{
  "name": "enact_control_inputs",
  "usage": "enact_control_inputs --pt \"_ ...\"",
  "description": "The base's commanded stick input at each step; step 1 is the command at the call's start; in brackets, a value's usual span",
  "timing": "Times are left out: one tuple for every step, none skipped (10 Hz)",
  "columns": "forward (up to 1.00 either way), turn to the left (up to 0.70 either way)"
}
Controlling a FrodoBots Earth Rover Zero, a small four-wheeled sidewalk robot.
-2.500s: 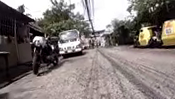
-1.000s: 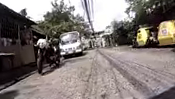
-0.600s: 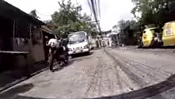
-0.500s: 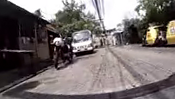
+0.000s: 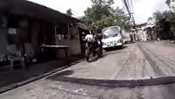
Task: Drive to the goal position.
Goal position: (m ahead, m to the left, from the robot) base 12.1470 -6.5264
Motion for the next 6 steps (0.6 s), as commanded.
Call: enact_control_inputs --pt "-0.64 -0.25" --pt "-0.05 -0.02" --pt "0.70 0.06" --pt "0.70 0.27" --pt "0.70 0.27" --pt "0.70 0.25"
